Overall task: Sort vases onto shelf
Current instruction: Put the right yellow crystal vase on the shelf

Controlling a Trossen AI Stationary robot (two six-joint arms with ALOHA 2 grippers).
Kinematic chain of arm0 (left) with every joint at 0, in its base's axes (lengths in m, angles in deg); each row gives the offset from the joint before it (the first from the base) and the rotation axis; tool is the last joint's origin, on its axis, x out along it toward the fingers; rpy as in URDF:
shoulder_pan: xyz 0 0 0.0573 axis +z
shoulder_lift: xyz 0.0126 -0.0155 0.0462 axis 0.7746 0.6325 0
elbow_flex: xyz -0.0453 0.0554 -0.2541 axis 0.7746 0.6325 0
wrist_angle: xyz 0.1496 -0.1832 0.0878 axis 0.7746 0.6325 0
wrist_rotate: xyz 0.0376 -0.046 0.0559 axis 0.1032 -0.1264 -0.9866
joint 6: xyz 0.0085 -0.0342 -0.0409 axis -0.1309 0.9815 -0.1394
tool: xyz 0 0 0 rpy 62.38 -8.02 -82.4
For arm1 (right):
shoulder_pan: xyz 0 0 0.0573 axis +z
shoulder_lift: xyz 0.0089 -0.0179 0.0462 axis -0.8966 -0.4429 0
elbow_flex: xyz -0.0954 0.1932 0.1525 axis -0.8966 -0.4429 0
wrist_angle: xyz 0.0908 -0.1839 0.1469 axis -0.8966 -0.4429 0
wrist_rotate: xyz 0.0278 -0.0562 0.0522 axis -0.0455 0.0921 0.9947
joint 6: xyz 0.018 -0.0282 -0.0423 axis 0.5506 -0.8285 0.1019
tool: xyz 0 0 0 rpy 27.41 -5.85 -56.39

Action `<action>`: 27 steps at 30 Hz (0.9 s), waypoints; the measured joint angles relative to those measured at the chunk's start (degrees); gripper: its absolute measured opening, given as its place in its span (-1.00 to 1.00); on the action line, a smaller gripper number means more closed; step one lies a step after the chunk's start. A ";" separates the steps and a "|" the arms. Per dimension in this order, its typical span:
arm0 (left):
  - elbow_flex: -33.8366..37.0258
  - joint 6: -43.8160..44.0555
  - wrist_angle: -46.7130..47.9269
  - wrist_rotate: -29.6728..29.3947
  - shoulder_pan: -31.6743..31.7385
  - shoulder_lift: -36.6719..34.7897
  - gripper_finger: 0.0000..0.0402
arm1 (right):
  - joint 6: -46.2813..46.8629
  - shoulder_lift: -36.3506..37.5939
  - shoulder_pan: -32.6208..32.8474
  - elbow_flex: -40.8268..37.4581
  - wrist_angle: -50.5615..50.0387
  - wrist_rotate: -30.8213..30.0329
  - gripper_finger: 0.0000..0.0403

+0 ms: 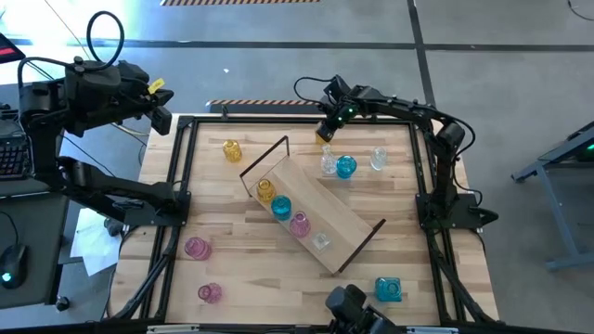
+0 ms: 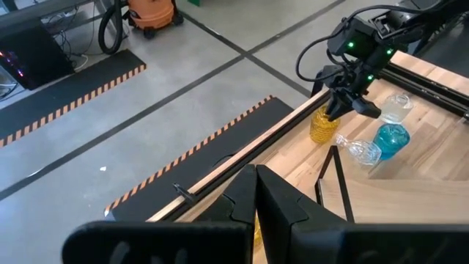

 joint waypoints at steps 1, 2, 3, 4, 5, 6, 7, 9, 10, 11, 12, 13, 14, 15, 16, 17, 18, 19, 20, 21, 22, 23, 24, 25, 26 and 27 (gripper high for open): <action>0.00 0.00 0.00 0.00 -0.01 0.00 -1.00 | 0.01 0.01 0.11 -0.02 0.00 -0.13 -0.85; 0.00 -0.02 -0.02 -0.01 -0.01 0.00 -1.00 | -0.01 0.01 0.16 -0.02 0.00 -0.34 -0.87; 0.00 -0.02 0.00 -0.01 -0.01 0.00 -1.00 | -0.05 0.11 0.17 -0.06 -0.02 -0.33 -0.90; 0.00 -0.02 0.00 -0.01 -0.01 0.00 -1.00 | -0.05 0.24 0.18 -0.08 -0.02 -0.24 -0.92; 0.00 -0.02 0.00 -0.01 -0.01 0.00 -1.00 | -0.04 0.38 0.34 -0.10 -0.04 -0.21 -0.94; 0.00 -0.02 0.00 0.00 -0.01 0.00 -1.00 | -0.03 0.63 0.54 -0.12 -0.08 -0.35 -0.95; 0.00 -0.02 0.00 0.01 -0.01 0.00 -1.00 | -0.03 1.04 0.71 -0.16 -0.12 -0.50 -0.95; 0.00 -0.02 0.00 0.01 -0.01 0.00 -1.00 | 0.24 1.59 1.11 -0.09 -0.17 -0.61 -0.95; 0.00 -0.02 0.00 0.00 0.01 0.00 -1.00 | 0.67 1.85 1.18 0.32 -0.78 -0.61 -0.95; 0.00 -0.02 0.00 0.01 0.01 0.00 -1.00 | 0.78 1.87 1.35 0.96 -1.57 -0.68 -0.95; 0.00 -0.02 -0.02 0.01 -0.01 0.00 -1.00 | 0.78 1.79 1.52 1.96 -3.06 -0.98 -0.95; 0.00 -0.03 0.00 0.01 0.00 0.00 -1.00 | 0.80 1.68 1.76 3.17 -4.92 -1.10 -0.95; 0.00 -0.04 0.00 0.01 -0.01 0.00 -1.00 | 0.70 1.55 1.93 4.30 -6.96 -1.25 -0.95; 0.00 -0.04 0.00 0.01 -0.01 0.00 -1.00 | 0.30 1.43 2.19 5.54 -8.18 -1.09 -0.95; 0.00 -0.04 0.00 0.01 0.01 0.00 -1.00 | -0.02 1.43 2.47 6.72 -8.60 -1.15 -0.95; 0.00 -0.04 0.00 0.01 -0.01 0.00 -1.00 | -0.22 1.47 2.73 8.11 -8.74 -1.46 -0.95; 0.00 -0.11 -0.01 0.02 0.00 0.00 -1.00 | -0.44 1.58 2.95 9.42 -9.33 -1.46 -0.95; 0.00 -0.40 -0.01 0.01 0.00 0.00 -1.00 | -0.60 1.68 3.08 10.54 -10.45 -1.40 -0.95; 0.00 -0.54 0.00 0.01 0.00 0.00 -1.00 | -0.84 1.76 3.26 11.53 -11.58 -1.36 -0.96; 0.00 -0.55 0.00 0.01 0.01 0.00 -1.00 | -1.04 1.76 3.50 12.37 -12.33 -1.38 -0.96; 0.00 -0.55 0.00 0.01 0.00 0.00 -1.00 | -1.14 1.74 3.71 13.35 -13.08 -1.36 -0.96; 0.00 -0.57 0.00 0.01 -0.01 0.00 -1.00 | -1.14 1.71 3.88 14.50 -14.04 -1.34 -0.96; 0.00 -0.57 0.00 0.01 -0.01 0.00 -1.00 | -1.15 1.75 4.10 15.70 -15.24 -1.29 -0.96; 0.00 -0.57 0.00 0.01 0.01 0.00 -1.00 | -1.15 1.82 4.34 16.76 -16.45 -1.21 -0.96; 0.00 -0.61 0.00 0.01 0.01 0.00 -1.00 | -1.15 1.82 4.66 17.89 -17.97 -1.18 -0.96; 0.00 -0.73 -0.02 0.02 0.00 0.00 -1.00 | -1.15 1.82 4.98 18.93 -19.93 -1.21 -0.96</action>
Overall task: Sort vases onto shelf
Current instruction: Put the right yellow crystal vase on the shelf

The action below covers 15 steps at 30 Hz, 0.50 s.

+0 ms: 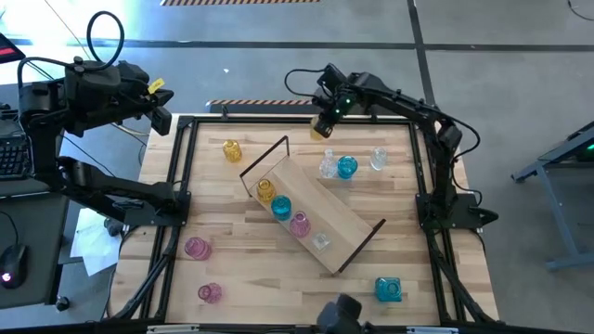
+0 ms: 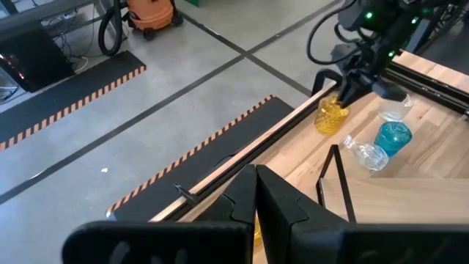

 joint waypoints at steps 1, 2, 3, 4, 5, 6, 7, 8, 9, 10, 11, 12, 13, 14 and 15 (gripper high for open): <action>0.00 -0.22 0.02 -0.01 -0.01 0.00 -1.00 | 0.00 0.00 0.41 1.03 -1.93 -0.04 -0.96; 0.00 -0.36 0.02 -0.01 0.02 0.00 -1.00 | 0.00 0.00 0.96 2.20 -3.78 -0.06 -0.96; 0.00 -0.39 0.02 -0.01 -0.01 0.00 -1.00 | 0.00 0.00 1.61 3.46 -5.44 -0.02 -0.96; 0.00 -0.39 0.02 -0.01 -0.01 0.00 -1.00 | 0.02 0.00 2.36 4.62 -7.12 0.09 -0.96; 0.00 -0.39 0.02 -0.01 0.02 0.00 -1.00 | 0.09 0.04 3.27 5.71 -9.04 0.30 -0.96; 0.00 -0.39 0.02 -0.01 0.01 0.00 -1.00 | 0.33 0.04 4.17 6.65 -11.02 0.48 -0.96; 0.00 -0.39 0.02 -0.01 -0.01 0.00 -1.00 | 0.91 0.04 5.11 7.44 -12.61 0.71 -0.96; 0.00 -0.39 0.02 -0.01 0.02 0.00 -1.00 | 1.13 0.05 6.11 8.14 -13.61 1.09 -0.96; 0.00 -0.39 0.02 -0.01 0.02 0.00 -1.00 | 1.42 0.05 7.17 8.69 -14.02 1.51 -0.96; 0.00 -0.40 0.02 -0.01 0.00 0.00 -1.00 | 1.74 0.12 8.26 9.05 -14.06 1.91 -0.96; 0.00 -0.52 0.02 -0.01 -0.01 0.00 -1.00 | 2.21 0.17 9.41 9.11 -13.88 2.49 -0.96; 0.00 -0.87 0.02 -0.01 0.00 0.00 -1.00 | 2.49 0.17 10.44 9.11 -13.81 3.18 -0.96; 0.00 -1.29 0.02 -0.02 0.02 0.00 -1.00 | 2.67 0.15 11.40 9.11 -13.64 4.08 -0.96; 0.00 -1.69 0.01 -0.01 -0.01 0.00 -1.00 | 3.17 -0.07 12.37 9.11 -13.01 4.76 -0.96; 0.00 -1.83 0.02 -0.01 0.01 0.00 -1.00 | 3.53 -0.20 13.28 9.11 -12.02 5.26 -0.96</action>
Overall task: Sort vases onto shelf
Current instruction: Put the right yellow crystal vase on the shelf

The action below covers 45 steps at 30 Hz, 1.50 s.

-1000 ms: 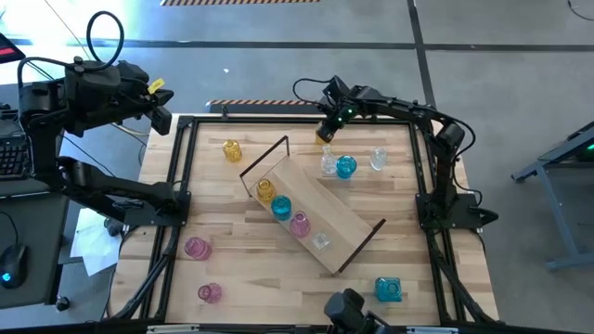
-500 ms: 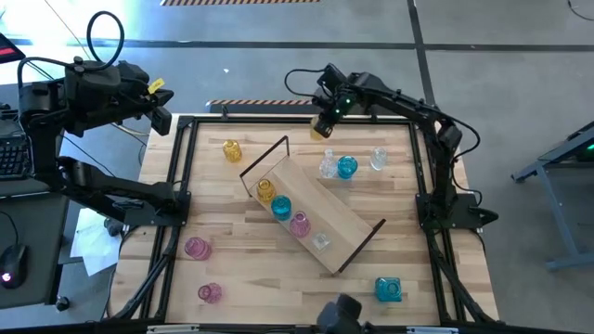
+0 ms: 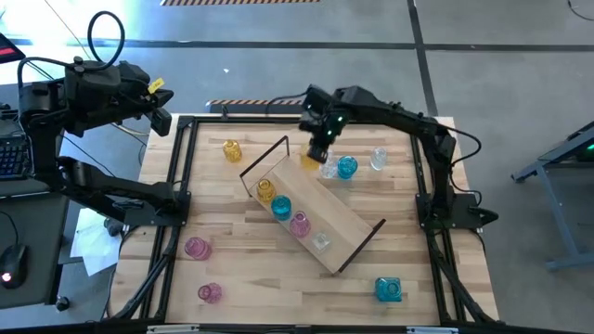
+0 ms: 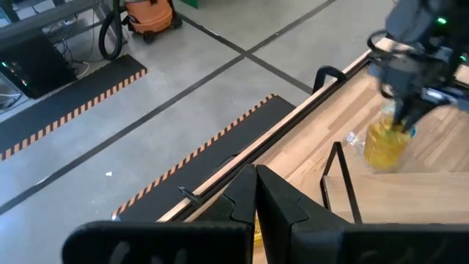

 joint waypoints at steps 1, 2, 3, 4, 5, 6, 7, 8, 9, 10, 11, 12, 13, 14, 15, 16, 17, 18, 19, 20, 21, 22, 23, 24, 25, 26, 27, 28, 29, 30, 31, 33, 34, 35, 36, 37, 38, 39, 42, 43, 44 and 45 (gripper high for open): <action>0.00 -0.03 0.00 -0.01 0.00 0.00 -1.00 | 0.17 -0.26 0.69 0.00 1.03 0.17 -0.96; 0.00 -0.04 -0.01 -0.01 -0.01 0.00 -1.00 | 0.56 -0.60 1.30 0.00 1.83 0.19 -0.96; 0.00 -0.04 0.00 -0.01 0.00 0.00 -1.00 | 0.99 -0.85 1.76 0.00 2.42 0.09 -0.96; 0.00 -0.04 0.00 -0.01 0.01 0.00 -1.00 | 1.28 -1.18 2.01 0.00 3.08 0.03 -0.96; 0.00 -0.04 0.00 -0.01 -0.01 0.00 -1.00 | 1.70 -1.50 2.20 0.00 3.93 0.10 -0.96; 0.00 -0.04 0.00 0.01 0.01 0.00 -1.00 | 2.15 -1.77 2.38 0.00 4.71 0.16 -0.96; 0.00 -0.03 0.00 -0.01 0.01 0.00 -1.00 | 2.42 -2.20 2.50 0.00 5.14 0.44 -0.96; 0.00 -0.02 0.00 0.01 -0.01 0.00 -1.00 | 2.57 -2.61 2.71 0.00 5.29 1.23 -0.96; 0.00 -0.02 0.00 0.01 0.01 0.00 -1.00 | 2.57 -3.07 2.81 0.00 5.33 2.15 -0.96; 0.00 -0.02 0.00 0.12 0.01 0.00 -1.00 | 2.59 -3.67 3.03 0.00 5.52 2.42 -0.96; 0.00 0.02 0.00 0.50 0.00 0.00 -1.00 | 2.57 -4.16 3.29 0.00 5.96 2.34 -0.96; 0.00 0.06 0.00 1.09 -0.01 0.00 -1.00 | 2.57 -4.56 3.53 0.00 6.31 2.37 -0.96; 0.00 0.07 0.00 1.83 -0.01 0.00 -1.00 | 2.57 -4.93 3.82 0.00 6.51 2.51 -0.96; 0.00 0.04 -0.02 2.44 0.00 0.00 -1.00 | 2.59 -5.15 4.06 0.00 6.90 2.62 -0.96; 0.00 0.03 0.00 2.89 -0.01 0.00 -1.00 | 2.57 -5.36 4.27 -0.02 7.65 2.66 -0.96; 0.00 0.04 -0.01 3.00 -0.01 0.00 -1.00 | 2.57 -5.52 4.47 -0.02 8.70 2.66 -0.96; 0.00 0.05 0.00 3.04 -0.01 0.00 -1.00 | 2.58 -5.67 4.69 -0.01 9.71 2.69 -0.96; 0.00 0.08 -0.01 3.04 0.01 0.00 -1.00 | 2.65 -5.77 4.82 0.00 10.47 2.74 -0.96; 0.00 0.11 0.00 3.04 0.01 0.00 -1.00 | 2.71 -5.83 4.87 0.00 10.91 3.05 -0.96; 0.00 0.10 0.00 3.05 0.01 0.00 -1.00 | 2.76 -6.05 4.91 -0.01 11.42 3.60 -0.96; 0.00 0.11 0.00 3.07 0.01 0.00 -1.00 | 3.14 -6.25 4.99 0.00 12.02 3.91 -0.96; 0.00 0.11 0.00 3.13 -0.01 0.00 -1.00 | 3.67 -6.54 4.99 -0.02 12.51 4.20 -0.96; 0.00 0.11 0.00 3.17 -0.01 0.00 -1.00 | 3.75 -6.90 4.99 0.00 12.70 4.69 -0.96; 0.00 0.11 0.00 3.20 0.00 0.00 -1.00 | 3.78 -7.19 4.99 0.00 12.76 4.87 -0.96; 0.00 0.12 0.00 3.22 0.01 0.00 -1.00 | 3.74 -7.50 4.99 -0.01 12.88 4.72 -0.95; 0.00 0.13 0.00 3.22 0.00 0.00 -1.00 | 3.72 -7.78 4.99 0.00 13.26 4.63 -0.95; 0.00 0.14 -0.01 3.29 0.00 0.00 -1.00 | 3.73 -7.95 4.99 0.00 13.76 4.63 -0.95; 0.00 0.16 0.00 3.46 0.00 0.00 -1.00 | 3.72 -8.11 4.99 -0.01 14.00 4.57 -0.95; 0.00 0.18 0.00 3.79 0.01 0.00 -1.00 | 3.71 -8.21 4.99 -0.01 14.00 4.56 -0.95; 0.00 0.16 0.00 4.09 -0.01 0.00 -1.00 | 3.76 -8.24 4.99 0.00 13.92 4.52 -0.95; 0.00 0.16 0.00 4.37 -0.01 0.00 -1.00 | 3.76 -8.28 4.99 0.00 13.81 4.40 -0.95; 0.00 0.16 0.00 4.42 -0.01 0.00 -1.00 | 3.62 -8.28 4.99 -0.02 13.84 4.17 -0.95; 0.00 0.16 0.00 4.42 -0.01 0.00 -1.00 | 3.59 -8.28 4.99 -0.02 13.89 3.93 -0.95; 0.00 0.16 0.00 4.44 -0.01 0.00 -1.00 | 3.52 -8.28 4.97 0.00 13.84 3.68 -0.95; 0.00 0.16 0.00 4.46 -0.01 0.00 -1.00 | 3.05 -8.28 4.96 -0.01 13.68 3.48 -0.95; 0.00 0.16 0.00 4.46 -0.01 0.00 -1.00 | 2.60 -8.28 4.95 0.00 13.53 3.28 -0.95; 0.00 0.12 0.00 4.45 -0.01 0.00 -1.00 | 2.44 -8.32 4.95 -0.01 13.50 3.21 -0.95; 0.00 0.11 0.00 4.47 -0.01 0.00 -1.00 | 2.40 -8.51 4.95 0.00 13.62 3.28 -0.95; 0.00 0.09 0.00 4.46 -0.01 0.00 -1.00 | 2.40 -8.87 4.93 -0.02 13.07 3.12 -0.95; 0.00 0.09 0.00 4.46 0.00 0.00 -1.00 | 2.29 -8.87 4.93 -0.02 13.09 3.14 -0.95; 0.00 0.09 0.00 4.46 -0.01 0.00 -1.00 | 2.29 -8.87 4.93 -0.02 13.41 3.16 -0.95; 0.00 0.09 0.00 4.47 -0.01 0.00 -1.00 | 2.27 -8.85 4.93 -0.02 13.68 3.19 -0.95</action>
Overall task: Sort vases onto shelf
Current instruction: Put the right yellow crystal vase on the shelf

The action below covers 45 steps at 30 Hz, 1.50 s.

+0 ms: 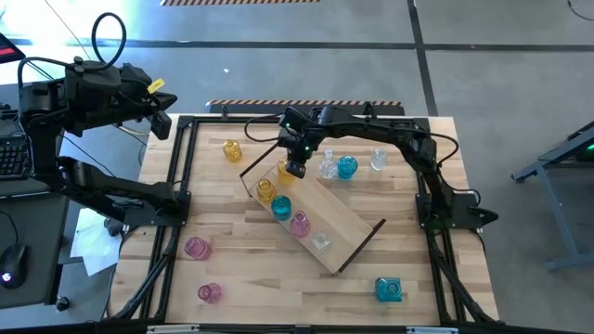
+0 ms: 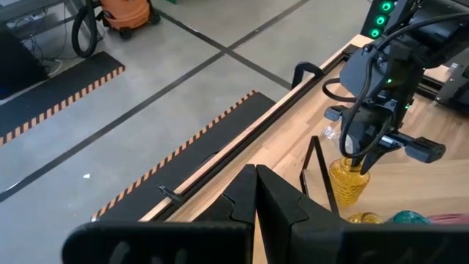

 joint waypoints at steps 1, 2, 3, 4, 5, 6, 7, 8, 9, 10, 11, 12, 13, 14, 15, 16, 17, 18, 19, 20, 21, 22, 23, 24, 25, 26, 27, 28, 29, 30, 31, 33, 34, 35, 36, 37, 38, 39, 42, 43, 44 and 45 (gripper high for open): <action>0.00 0.00 0.00 0.02 0.00 0.00 -1.00 | 0.01 -0.01 0.00 0.00 -0.04 0.00 -0.95; 0.00 0.00 0.00 0.02 0.00 0.00 -1.00 | 0.00 0.01 0.00 0.00 -0.27 -0.06 -0.95; 0.00 -0.01 0.00 0.04 0.00 0.00 -1.00 | 0.01 0.01 0.00 0.00 -0.29 -0.16 -0.95; 0.00 -0.02 0.00 0.04 0.00 0.00 -1.00 | -0.02 0.00 0.00 0.00 -0.05 -0.35 -0.95; 0.00 -0.02 0.00 0.04 0.02 0.00 -1.00 | -0.12 0.01 0.00 0.00 0.14 -0.53 -0.94; 0.00 -0.02 0.00 0.04 0.00 0.00 -1.00 | -0.20 0.01 0.00 0.00 0.09 -0.55 -0.92; 0.00 -0.02 0.00 0.04 0.00 0.00 -1.00 | -0.20 0.01 0.02 0.00 -0.01 -0.55 -0.90; 0.00 -0.02 0.00 0.04 0.00 0.00 -1.00 | -0.20 0.01 0.00 0.00 -0.02 -0.57 -0.88; 0.00 -0.02 0.00 0.04 0.00 0.00 -1.00 | -0.20 0.01 0.01 0.00 0.06 -0.58 -0.85; 0.00 -0.03 0.00 0.04 0.00 0.00 -1.00 | -0.20 0.01 0.01 0.00 0.15 -0.57 -0.82; 0.00 -0.04 0.00 0.04 0.00 0.00 -1.00 | -0.20 0.01 0.00 0.00 0.18 -0.57 -0.78; 0.00 -0.04 0.00 0.04 0.01 0.00 -1.00 | -0.20 0.01 0.00 0.00 0.21 -0.59 -0.75; 0.00 -0.04 0.00 0.04 0.00 0.00 -1.00 | -0.20 0.01 0.00 0.00 0.27 -0.61 -0.72; 0.00 -0.04 0.00 0.06 0.00 0.00 -1.00 | -0.20 0.01 0.00 0.00 0.40 -0.61 -0.70; 0.00 -0.04 0.00 0.06 0.01 0.00 -1.00 | -0.20 0.05 0.00 0.00 0.59 -0.57 -0.68; 0.00 -0.04 0.00 0.06 0.00 0.00 -1.00 | -0.20 0.09 0.02 0.00 0.74 -0.57 -0.67; 0.00 -0.05 0.00 0.06 0.00 0.00 -1.00 | -0.20 0.17 0.00 0.00 0.79 -0.55 -0.67; 0.00 -0.07 0.00 0.06 0.00 0.00 -1.00 | -0.20 0.20 0.02 0.00 0.77 -0.55 -0.67; 0.00 -0.07 0.00 0.06 0.02 0.00 -1.00 | -0.20 0.20 0.03 0.00 0.77 -0.55 -0.67; 0.00 -0.07 0.00 0.06 0.00 0.00 -1.00 | -0.20 0.20 0.04 0.00 0.76 -0.55 -0.67; 0.00 -0.07 0.00 0.06 0.00 0.00 -1.00 | -0.20 0.20 0.04 0.00 0.75 -0.55 -0.67; 0.00 -0.07 0.00 0.06 0.00 0.00 -1.00 | -0.20 0.20 0.04 0.00 0.75 -0.55 -0.67; 0.00 -0.07 0.00 0.06 0.00 0.00 -1.00 | -0.20 0.20 0.04 0.00 0.75 -0.55 -0.67; 0.00 -0.07 0.00 0.06 0.00 0.00 -1.00 | -0.20 0.20 0.04 0.00 0.75 -0.55 -0.67; 0.00 -0.09 0.00 0.06 0.01 0.00 -1.00 | -0.20 0.20 0.04 0.00 0.77 -0.57 -0.67; 0.00 -0.09 0.00 0.06 0.00 0.00 -1.00 | -0.15 0.20 0.04 0.00 0.84 -0.57 -0.67; 0.00 -0.09 0.00 0.06 0.01 0.00 -1.00 | 0.06 0.20 -0.05 0.00 0.95 -0.68 -0.67; 0.00 -0.09 0.00 0.05 0.00 0.00 -1.00 | 0.23 0.20 -0.20 0.00 1.01 -1.09 -0.67; 0.00 -0.09 -0.01 0.06 0.02 0.00 -1.00 | 0.42 0.20 -0.33 0.00 0.95 -1.54 -0.67; 0.00 -0.09 0.00 0.04 0.00 0.00 -1.00 | 1.14 0.20 -0.43 0.00 0.86 -2.27 -0.67; 0.00 -0.09 0.00 0.05 0.00 0.00 -1.00 | 1.89 0.20 -0.58 0.00 0.73 -3.63 -0.67; 0.00 -0.09 0.00 0.06 0.00 0.00 -1.00 | 2.86 0.20 -1.03 0.00 -0.48 -6.06 -0.68; 0.00 -0.09 0.00 0.04 0.00 0.00 -1.00 | 2.95 0.20 -1.20 0.00 -1.32 -6.83 -0.70; 0.00 -0.09 0.00 0.05 0.01 0.00 -1.00 | 3.00 0.20 -1.50 0.00 -1.98 -7.52 -0.73; 0.00 -0.09 0.00 0.05 0.00 0.00 -1.00 | 3.02 0.20 -1.72 0.00 -2.67 -7.86 -0.78; 0.00 -0.09 0.00 0.04 0.01 0.00 -1.00 | 3.03 0.20 -1.93 0.00 -3.32 -8.22 -0.82; 0.00 -0.09 0.00 0.04 0.02 0.00 -1.00 | 3.21 0.20 -2.12 0.00 -3.82 -8.46 -0.88; 0.00 -0.09 0.00 0.04 0.01 0.00 -1.00 | 3.42 0.20 -2.33 0.01 -4.27 -8.46 -0.93; 0.00 -0.09 0.00 0.04 0.01 0.00 -1.00 | 3.86 0.20 -2.64 0.00 -5.35 -7.89 -0.97; 0.00 -0.13 0.00 0.04 0.02 0.00 -1.00 | 3.97 0.20 -2.64 0.00 -5.52 -7.81 -0.97; 0.00 -0.13 -0.01 0.04 0.02 0.00 -1.00 | 4.19 0.20 -2.63 0.00 -5.60 -7.67 -0.98; 0.00 -0.15 0.00 0.04 0.02 0.00 -1.00 | 4.23 0.20 -2.54 0.00 -5.59 -7.49 -0.99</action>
